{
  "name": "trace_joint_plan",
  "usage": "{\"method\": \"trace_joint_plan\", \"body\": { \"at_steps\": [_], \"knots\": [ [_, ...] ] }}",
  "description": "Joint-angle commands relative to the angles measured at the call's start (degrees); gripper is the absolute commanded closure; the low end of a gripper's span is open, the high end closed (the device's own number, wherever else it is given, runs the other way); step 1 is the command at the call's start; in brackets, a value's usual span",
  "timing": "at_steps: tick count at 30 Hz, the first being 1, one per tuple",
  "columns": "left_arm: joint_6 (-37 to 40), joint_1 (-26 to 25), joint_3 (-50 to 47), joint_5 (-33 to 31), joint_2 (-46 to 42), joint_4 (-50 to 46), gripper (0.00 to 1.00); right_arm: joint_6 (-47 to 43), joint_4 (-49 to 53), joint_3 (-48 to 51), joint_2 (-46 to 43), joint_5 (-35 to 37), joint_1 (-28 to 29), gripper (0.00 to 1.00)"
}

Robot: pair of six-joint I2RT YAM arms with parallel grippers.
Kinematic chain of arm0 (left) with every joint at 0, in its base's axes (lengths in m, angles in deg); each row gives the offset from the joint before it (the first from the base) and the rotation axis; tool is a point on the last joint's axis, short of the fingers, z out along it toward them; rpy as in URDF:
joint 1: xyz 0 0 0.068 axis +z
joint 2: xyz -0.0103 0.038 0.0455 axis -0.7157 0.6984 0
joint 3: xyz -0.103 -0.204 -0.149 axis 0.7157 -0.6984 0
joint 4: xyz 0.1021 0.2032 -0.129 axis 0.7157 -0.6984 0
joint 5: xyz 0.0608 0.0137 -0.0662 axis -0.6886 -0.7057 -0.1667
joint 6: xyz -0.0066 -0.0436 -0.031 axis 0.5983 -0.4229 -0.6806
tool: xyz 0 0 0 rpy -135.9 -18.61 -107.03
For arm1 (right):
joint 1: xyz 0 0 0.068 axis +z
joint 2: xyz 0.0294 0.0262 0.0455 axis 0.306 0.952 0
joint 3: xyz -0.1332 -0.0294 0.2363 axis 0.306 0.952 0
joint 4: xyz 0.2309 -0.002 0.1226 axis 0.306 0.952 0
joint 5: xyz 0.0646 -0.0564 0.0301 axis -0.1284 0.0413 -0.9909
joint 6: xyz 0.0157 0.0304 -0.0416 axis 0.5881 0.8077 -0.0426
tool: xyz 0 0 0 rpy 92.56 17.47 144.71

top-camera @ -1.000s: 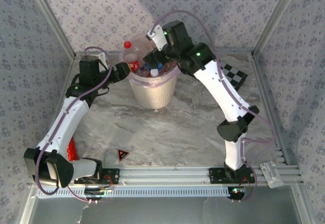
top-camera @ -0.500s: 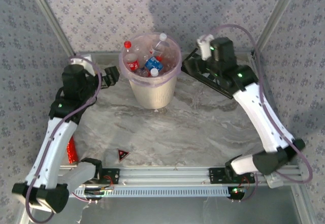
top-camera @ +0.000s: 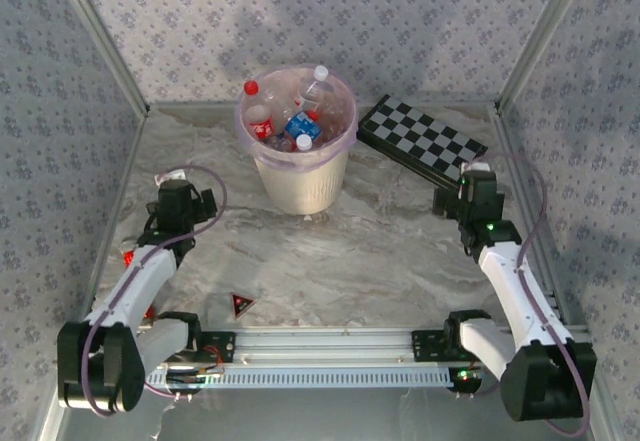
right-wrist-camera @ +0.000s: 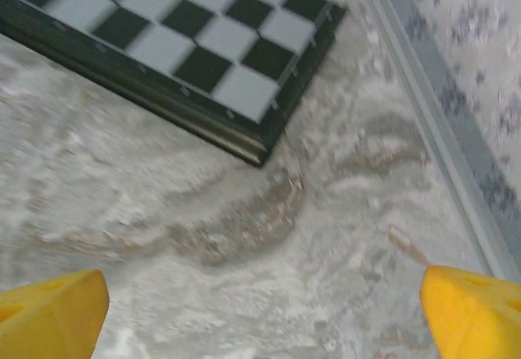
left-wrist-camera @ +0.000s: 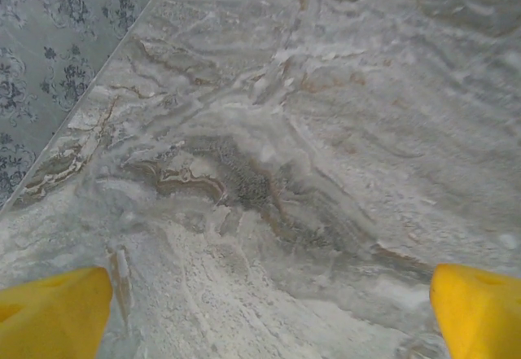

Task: Put the plastic bottles in the bin

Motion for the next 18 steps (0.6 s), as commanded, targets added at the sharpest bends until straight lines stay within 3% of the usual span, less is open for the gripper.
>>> {"method": "trace_joint_plan", "body": {
  "at_steps": [1, 12, 15, 18],
  "knots": [
    [2.8, 0.4, -2.2, -1.8, 3.1, 16.2, 0.00, 2.0, -13.3, 6.3, -0.8, 3.0, -1.2, 0.00],
    [10.6, 1.4, -4.3, 0.3, 21.7, 40.1, 0.00, 1.0, -40.6, 18.6, 9.4, 0.7, -4.3, 0.00],
    [9.6, 2.6, -3.7, 1.0, 26.7, 42.9, 0.00, 0.3, -45.5, 18.7, 12.8, -1.2, -5.2, 0.00],
    [8.9, 3.3, -5.1, 3.1, 26.0, 44.4, 0.00, -1.5, -52.4, 19.1, 15.9, -3.6, -6.1, 0.00]
  ]
}}
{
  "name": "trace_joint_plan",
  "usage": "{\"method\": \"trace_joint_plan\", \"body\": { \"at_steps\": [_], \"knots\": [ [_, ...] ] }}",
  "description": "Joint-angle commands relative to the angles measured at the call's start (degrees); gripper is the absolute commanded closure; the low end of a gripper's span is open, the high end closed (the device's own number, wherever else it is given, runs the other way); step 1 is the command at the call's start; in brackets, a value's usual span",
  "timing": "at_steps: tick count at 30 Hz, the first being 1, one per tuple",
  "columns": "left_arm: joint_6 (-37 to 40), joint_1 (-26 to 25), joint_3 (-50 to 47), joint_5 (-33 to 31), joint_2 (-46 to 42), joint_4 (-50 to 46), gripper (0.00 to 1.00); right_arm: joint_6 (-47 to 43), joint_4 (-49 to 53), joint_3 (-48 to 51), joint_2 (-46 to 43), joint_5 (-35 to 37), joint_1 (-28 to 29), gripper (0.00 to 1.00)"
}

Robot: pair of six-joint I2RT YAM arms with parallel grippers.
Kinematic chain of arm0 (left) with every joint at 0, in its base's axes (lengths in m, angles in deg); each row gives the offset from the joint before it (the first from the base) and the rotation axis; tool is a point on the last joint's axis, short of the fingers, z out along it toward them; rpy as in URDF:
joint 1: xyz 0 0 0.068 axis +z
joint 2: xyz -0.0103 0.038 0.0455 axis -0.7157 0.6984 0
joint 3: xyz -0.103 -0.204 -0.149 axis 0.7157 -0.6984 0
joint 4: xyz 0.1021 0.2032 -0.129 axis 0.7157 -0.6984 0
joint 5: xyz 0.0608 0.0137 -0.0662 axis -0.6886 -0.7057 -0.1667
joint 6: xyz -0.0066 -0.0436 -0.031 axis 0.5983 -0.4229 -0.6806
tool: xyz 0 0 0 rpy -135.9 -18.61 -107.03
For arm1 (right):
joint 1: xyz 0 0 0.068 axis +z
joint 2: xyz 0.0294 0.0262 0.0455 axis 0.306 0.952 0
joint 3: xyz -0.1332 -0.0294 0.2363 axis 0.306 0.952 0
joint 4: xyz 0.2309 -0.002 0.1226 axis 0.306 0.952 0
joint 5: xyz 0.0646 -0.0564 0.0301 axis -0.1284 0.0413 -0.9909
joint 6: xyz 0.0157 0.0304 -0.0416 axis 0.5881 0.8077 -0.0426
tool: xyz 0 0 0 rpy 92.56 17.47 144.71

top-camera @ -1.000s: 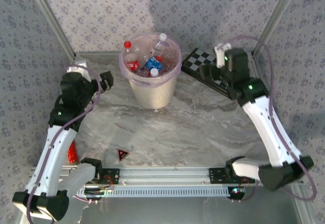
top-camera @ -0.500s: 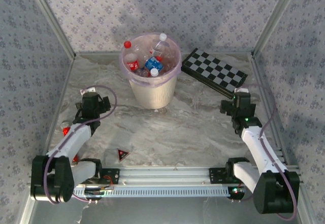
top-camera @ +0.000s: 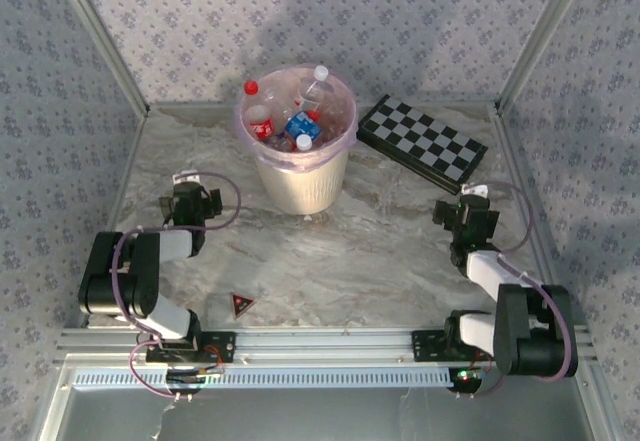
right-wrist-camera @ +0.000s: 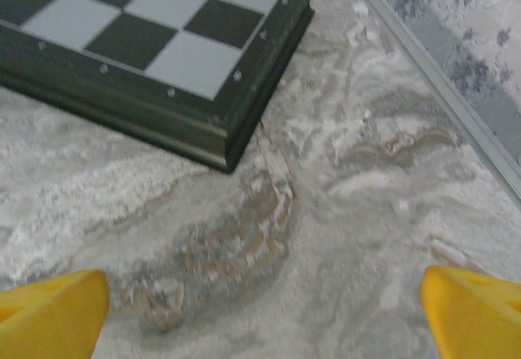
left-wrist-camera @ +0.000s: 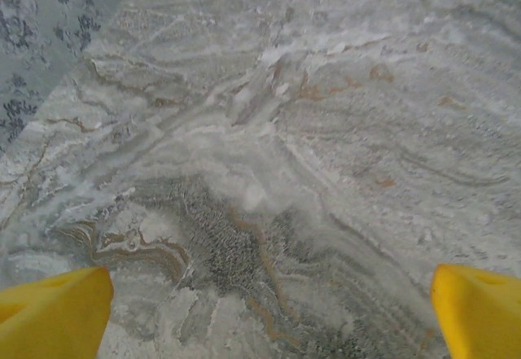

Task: Put the plastic bottles in the bin

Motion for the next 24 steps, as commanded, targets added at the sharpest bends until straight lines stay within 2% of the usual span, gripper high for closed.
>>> {"method": "trace_joint_plan", "body": {
  "at_steps": [1, 4, 6, 7, 10, 11, 12, 14, 16, 17, 24],
  "knots": [
    [0.3, 1.1, -0.9, 3.7, -0.9, 8.5, 0.00, -1.5, -12.5, 0.4, 3.1, -3.4, -1.3, 0.00],
    [1.8, 1.4, -4.8, 6.8, 2.5, 19.5, 0.00, -0.9, -13.0, -1.7, 6.1, -6.2, -2.1, 0.00],
    [1.3, 1.7, -3.5, 7.9, 1.0, 14.1, 0.00, -0.4, -14.4, -1.9, 7.3, -7.6, -2.0, 0.00],
    [1.3, 2.1, -4.1, 8.4, 1.8, 16.8, 0.00, 0.1, -17.3, -0.9, 8.2, -8.6, -2.0, 0.00],
    [1.2, 2.2, -3.8, 8.7, 1.6, 15.5, 0.00, -1.9, -34.5, 2.2, 19.1, -6.9, 0.3, 0.00],
    [1.1, 2.3, -3.6, 8.9, 1.2, 14.6, 0.00, -3.6, -33.1, 0.5, 19.7, -6.0, 2.1, 0.00],
    [1.0, 2.4, -3.4, 9.2, 1.3, 14.5, 0.00, -3.9, -23.0, -2.1, 17.0, -5.1, 2.8, 0.00],
    [1.0, 2.6, -3.5, 9.4, 1.2, 14.2, 0.00, -3.9, -29.1, -1.1, 19.4, -4.0, 2.9, 0.00],
    [1.0, 2.6, -3.5, 9.3, 1.3, 14.4, 0.00, -2.1, -24.9, -1.5, 17.7, -3.3, 1.8, 0.00],
    [1.0, 2.5, -3.5, 9.4, 1.3, 14.5, 0.00, -2.3, -27.4, -1.0, 18.3, -2.5, 2.2, 0.00],
    [1.1, 2.6, -3.5, 9.3, 1.3, 14.5, 0.00, -2.5, -25.8, -1.7, 17.9, -1.7, 2.6, 0.00]
  ]
}}
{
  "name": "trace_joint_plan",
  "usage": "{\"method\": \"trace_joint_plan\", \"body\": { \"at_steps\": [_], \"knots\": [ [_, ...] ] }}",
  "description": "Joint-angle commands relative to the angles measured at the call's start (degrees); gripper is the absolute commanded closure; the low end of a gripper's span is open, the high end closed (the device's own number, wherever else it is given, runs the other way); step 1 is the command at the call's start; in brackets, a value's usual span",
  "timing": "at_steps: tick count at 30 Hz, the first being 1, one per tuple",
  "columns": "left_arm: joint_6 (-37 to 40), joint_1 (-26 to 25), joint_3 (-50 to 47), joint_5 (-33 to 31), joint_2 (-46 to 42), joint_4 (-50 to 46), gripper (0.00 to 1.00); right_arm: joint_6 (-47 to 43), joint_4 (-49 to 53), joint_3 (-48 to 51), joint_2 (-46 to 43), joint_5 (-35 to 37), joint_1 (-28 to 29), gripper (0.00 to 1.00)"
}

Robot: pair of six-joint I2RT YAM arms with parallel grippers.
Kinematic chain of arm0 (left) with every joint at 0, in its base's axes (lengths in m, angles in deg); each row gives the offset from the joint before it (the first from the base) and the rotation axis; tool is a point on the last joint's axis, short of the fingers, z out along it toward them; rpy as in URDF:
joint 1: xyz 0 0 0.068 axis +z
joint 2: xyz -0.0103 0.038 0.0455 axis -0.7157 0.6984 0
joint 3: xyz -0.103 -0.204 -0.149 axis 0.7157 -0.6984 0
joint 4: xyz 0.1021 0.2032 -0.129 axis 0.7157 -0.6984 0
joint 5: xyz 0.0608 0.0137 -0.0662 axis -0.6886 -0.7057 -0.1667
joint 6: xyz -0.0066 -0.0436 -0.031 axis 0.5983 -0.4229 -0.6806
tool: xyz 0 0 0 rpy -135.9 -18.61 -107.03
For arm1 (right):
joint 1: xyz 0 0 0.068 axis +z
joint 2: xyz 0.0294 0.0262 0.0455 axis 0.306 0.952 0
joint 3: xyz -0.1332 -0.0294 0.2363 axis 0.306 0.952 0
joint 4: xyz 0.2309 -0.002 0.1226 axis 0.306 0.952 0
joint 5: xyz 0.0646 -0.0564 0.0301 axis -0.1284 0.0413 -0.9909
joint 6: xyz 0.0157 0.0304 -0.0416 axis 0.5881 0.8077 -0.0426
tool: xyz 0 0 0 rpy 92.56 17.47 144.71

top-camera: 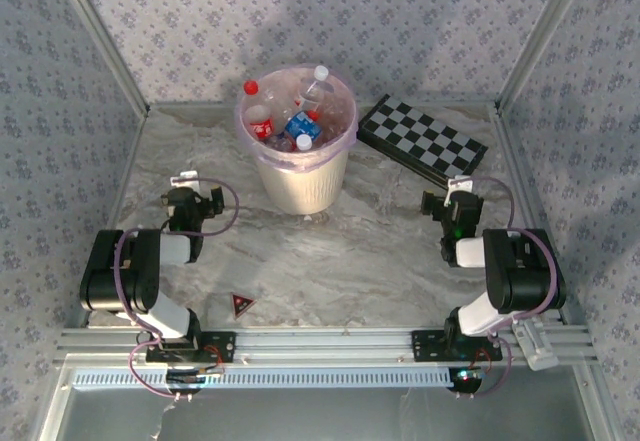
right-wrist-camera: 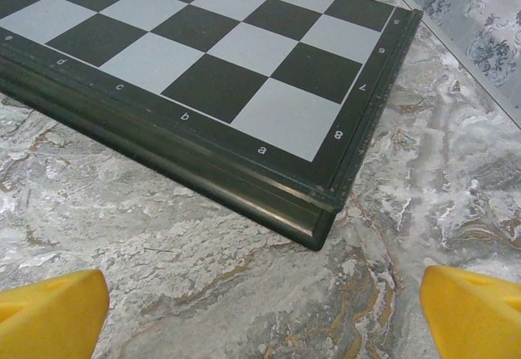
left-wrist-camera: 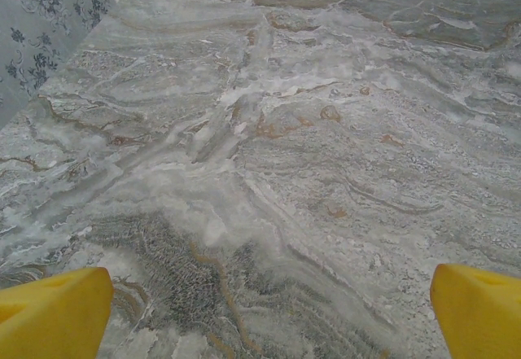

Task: Put the plastic bottles in the bin

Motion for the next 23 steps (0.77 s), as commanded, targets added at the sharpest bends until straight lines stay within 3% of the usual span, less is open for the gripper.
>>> {"method": "trace_joint_plan", "body": {
  "at_steps": [1, 23],
  "knots": [
    [0.4, 0.4, 0.3, 1.0, 0.1, 2.5, 0.00, -0.4, -1.6, -1.1, -0.7, 1.8, 0.1, 0.00],
    [0.4, 0.4, 0.3, 1.0, 0.0, 2.5, 0.00, -0.6, -1.4, -1.3, -0.6, 2.0, 0.3, 0.00]
  ]
}}
